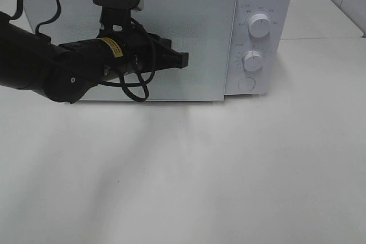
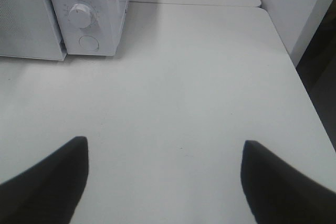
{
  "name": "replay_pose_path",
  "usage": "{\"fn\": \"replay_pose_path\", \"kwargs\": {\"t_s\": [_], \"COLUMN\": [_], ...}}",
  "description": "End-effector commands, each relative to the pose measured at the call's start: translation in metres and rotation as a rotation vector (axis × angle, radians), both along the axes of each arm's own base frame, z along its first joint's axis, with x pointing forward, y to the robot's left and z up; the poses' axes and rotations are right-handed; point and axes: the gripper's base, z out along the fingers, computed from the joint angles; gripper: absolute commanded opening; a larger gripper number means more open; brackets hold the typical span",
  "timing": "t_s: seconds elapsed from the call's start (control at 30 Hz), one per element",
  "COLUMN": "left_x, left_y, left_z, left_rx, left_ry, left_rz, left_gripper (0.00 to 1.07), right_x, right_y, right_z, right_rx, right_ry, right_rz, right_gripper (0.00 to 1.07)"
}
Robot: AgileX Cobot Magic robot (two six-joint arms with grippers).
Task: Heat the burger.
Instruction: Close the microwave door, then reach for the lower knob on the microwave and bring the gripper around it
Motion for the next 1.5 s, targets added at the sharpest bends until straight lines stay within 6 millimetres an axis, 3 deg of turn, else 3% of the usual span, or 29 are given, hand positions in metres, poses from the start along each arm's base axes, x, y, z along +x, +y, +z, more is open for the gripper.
{"fn": "replay_pose_path", "kwargs": {"t_s": [0.03,0.53,0.7,0.9,0.93,0.97,1.03,1.07,1.1,1.13,1.17,1.2,1.5], "left_x": [0.015,0.046,0.041,0.017,0.007,0.007,-0.009,-0.009,-0.017,-0.022,-0.022,-0.030,-0.055], "left_y": [0.002,-0.018,-0.022,-0.037,-0.042,-0.042,-0.049,-0.049,-0.052,-0.053,-0.053,-0.053,-0.042], "left_z": [0.011,0.014,0.021,0.035,0.039,0.039,0.043,0.043,0.046,0.046,0.046,0.050,0.067], "left_rx": [-0.082,-0.088,-0.079,-0.030,-0.001,-0.001,0.065,0.065,0.094,0.113,0.113,0.145,0.259], "left_ry": [-0.045,-0.054,-0.028,0.069,0.104,0.104,0.166,0.166,0.203,0.230,0.230,0.275,0.432], "left_rz": [0.074,0.095,0.076,0.000,-0.036,-0.036,-0.096,-0.096,-0.121,-0.134,-0.134,-0.155,-0.206], "left_gripper": [0.00,0.00,0.00,0.00,0.10,0.10,0.49,0.49,0.80,0.94,0.94,1.01,1.00], "right_x": [-0.004,-0.004,-0.004,-0.004,-0.004,-0.004,-0.004,-0.004,-0.004,-0.004,-0.004,-0.004,-0.004], "right_y": [0.000,0.000,0.000,0.000,0.000,0.000,0.000,0.000,0.000,0.000,0.000,0.000,0.000], "right_z": [0.000,0.000,0.000,0.000,0.000,0.000,0.000,0.000,0.000,0.000,0.000,0.000,0.000], "right_rx": [-0.003,-0.003,-0.003,-0.003,-0.003,-0.003,-0.003,-0.003,-0.003,-0.003,-0.003,-0.003,-0.003], "right_ry": [-0.035,-0.035,-0.035,-0.035,-0.035,-0.035,-0.035,-0.035,-0.035,-0.035,-0.035,-0.035,-0.035], "right_rz": [-0.006,-0.006,-0.006,-0.006,-0.006,-0.006,-0.006,-0.006,-0.006,-0.006,-0.006,-0.006,-0.006], "right_gripper": [0.76,0.76,0.76,0.76,0.76,0.76,0.76,0.76,0.76,0.76,0.76,0.76,0.76]}}
